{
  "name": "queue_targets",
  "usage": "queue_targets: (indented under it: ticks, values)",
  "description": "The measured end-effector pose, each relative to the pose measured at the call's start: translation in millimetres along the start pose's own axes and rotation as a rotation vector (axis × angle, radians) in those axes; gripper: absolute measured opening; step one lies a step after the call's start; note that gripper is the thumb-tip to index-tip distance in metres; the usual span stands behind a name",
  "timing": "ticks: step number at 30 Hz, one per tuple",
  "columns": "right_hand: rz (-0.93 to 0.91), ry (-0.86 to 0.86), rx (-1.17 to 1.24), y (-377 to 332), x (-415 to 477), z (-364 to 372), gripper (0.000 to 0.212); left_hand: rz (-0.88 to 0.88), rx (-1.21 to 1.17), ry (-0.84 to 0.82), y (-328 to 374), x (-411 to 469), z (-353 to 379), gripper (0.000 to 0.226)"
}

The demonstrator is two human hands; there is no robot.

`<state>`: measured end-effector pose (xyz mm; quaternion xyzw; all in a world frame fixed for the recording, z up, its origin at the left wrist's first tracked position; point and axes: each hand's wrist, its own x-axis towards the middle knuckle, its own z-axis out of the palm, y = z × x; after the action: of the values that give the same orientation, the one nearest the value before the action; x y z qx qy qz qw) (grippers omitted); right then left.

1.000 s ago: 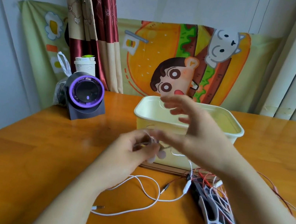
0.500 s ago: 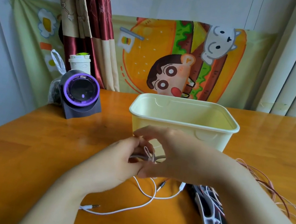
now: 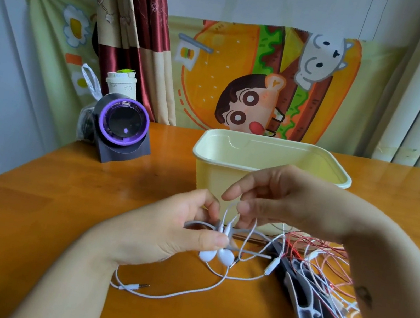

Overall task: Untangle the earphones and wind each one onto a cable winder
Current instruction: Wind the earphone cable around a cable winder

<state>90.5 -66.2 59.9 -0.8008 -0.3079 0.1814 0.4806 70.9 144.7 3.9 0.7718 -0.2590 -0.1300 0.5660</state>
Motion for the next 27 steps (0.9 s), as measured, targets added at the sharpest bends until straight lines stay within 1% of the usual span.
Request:
queue_targets:
  ticks: [3, 5, 7, 9, 11, 12, 13, 14, 16, 17, 19, 20, 21, 24, 27]
  values:
    - [0.004, 0.01, 0.187, 3.9, 3.1, 2.3, 0.027, 0.024, -0.008, 0.042, -0.4, -1.7, -1.7, 0.033]
    - [-0.006, 0.038, 0.25, 5.4, 6.2, 3.3, 0.03, 0.017, 0.079, 0.099, 1.2, -2.8, -2.6, 0.038]
    - [-0.012, 0.077, 0.229, 4.2, 7.3, 4.5, 0.029, 0.023, 0.214, 0.176, 4.0, -3.7, -2.6, 0.035]
    - [0.01, 0.125, 0.134, 0.7, 6.6, 5.3, 0.018, 0.028, 0.333, 0.271, 5.7, -4.5, -2.3, 0.026]
    - [0.038, 0.194, -0.121, -2.9, 4.2, 4.1, 0.011, 0.025, 0.405, 0.304, 8.4, -5.5, -0.5, 0.024]
    - [0.038, 0.226, -0.252, -3.2, 4.1, 3.4, 0.013, 0.012, 0.416, 0.282, 9.3, -5.7, 0.6, 0.024]
    - [0.028, 0.241, -0.319, -3.4, 3.9, 3.6, 0.016, -0.004, 0.41, 0.243, 9.3, -5.5, 1.9, 0.024]
    - [0.012, 0.24, -0.308, -2.0, 4.6, 3.5, 0.019, -0.021, 0.39, 0.2, 9.2, -5.1, 3.0, 0.025]
    - [-0.024, 0.196, -0.144, 1.4, 6.6, 5.0, 0.024, -0.031, 0.339, 0.134, 8.4, -3.5, 4.7, 0.032]
    - [-0.033, 0.158, -0.028, 3.9, 8.9, 6.1, 0.024, -0.019, 0.307, 0.113, 8.1, -3.0, 5.3, 0.036]
    - [-0.05, 0.083, 0.237, 8.1, 12.1, 8.2, 0.011, 0.017, 0.217, 0.101, 7.5, -1.4, 6.0, 0.039]
    - [-0.05, 0.052, 0.344, 10.8, 13.8, 8.9, 0.01, 0.027, 0.17, 0.102, 7.1, -1.6, 6.3, 0.04]
    - [-0.048, 0.024, 0.421, 13.9, 14.9, 9.0, 0.015, 0.034, 0.127, 0.099, 7.3, -1.8, 6.5, 0.043]
    - [-0.052, -0.065, 0.549, 23.1, 18.8, 11.3, 0.023, 0.055, 0.047, 0.078, 9.7, -3.3, 6.0, 0.048]
    - [-0.022, -0.068, 0.597, 28.5, 22.7, 15.5, 0.032, 0.077, -0.037, 0.083, 15.1, -5.2, 5.7, 0.048]
